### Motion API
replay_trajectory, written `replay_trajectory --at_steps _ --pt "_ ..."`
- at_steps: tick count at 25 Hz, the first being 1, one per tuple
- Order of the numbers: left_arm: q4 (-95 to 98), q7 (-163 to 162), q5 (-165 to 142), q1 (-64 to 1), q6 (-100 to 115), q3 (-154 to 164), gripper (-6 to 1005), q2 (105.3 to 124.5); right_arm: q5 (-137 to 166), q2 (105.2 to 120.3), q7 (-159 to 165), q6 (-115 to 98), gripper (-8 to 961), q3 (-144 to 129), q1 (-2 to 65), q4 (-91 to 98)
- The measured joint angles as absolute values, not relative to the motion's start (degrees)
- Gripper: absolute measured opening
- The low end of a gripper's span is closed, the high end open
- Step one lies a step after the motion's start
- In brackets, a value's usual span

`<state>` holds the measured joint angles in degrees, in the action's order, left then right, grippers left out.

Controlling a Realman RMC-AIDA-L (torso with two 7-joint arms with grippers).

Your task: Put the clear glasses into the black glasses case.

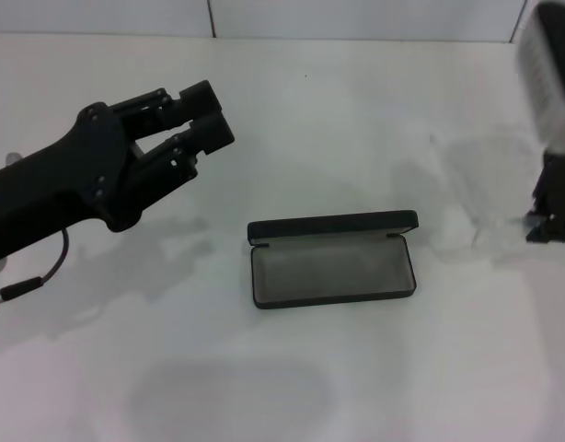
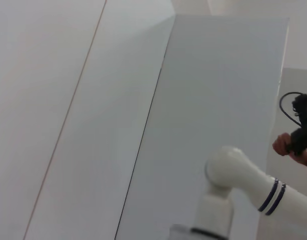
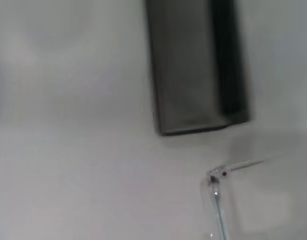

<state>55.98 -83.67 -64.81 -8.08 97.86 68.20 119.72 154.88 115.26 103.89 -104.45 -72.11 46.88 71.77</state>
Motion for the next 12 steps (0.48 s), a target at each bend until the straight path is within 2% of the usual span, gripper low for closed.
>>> replay_trajectory --at_steps 6,12 --pt "56.2 -83.9 -64.4 -9.8 98.4 68.5 266 119.7 144.0 115.25 103.0 -114.6 112 -54.5 41.5 87.3" --pt "56.7 -84.1 -63.5 -13.0 100.5 68.7 257 119.69 113.0 116.04 99.5 -115.9 113 -48.8 29.1 95.7"
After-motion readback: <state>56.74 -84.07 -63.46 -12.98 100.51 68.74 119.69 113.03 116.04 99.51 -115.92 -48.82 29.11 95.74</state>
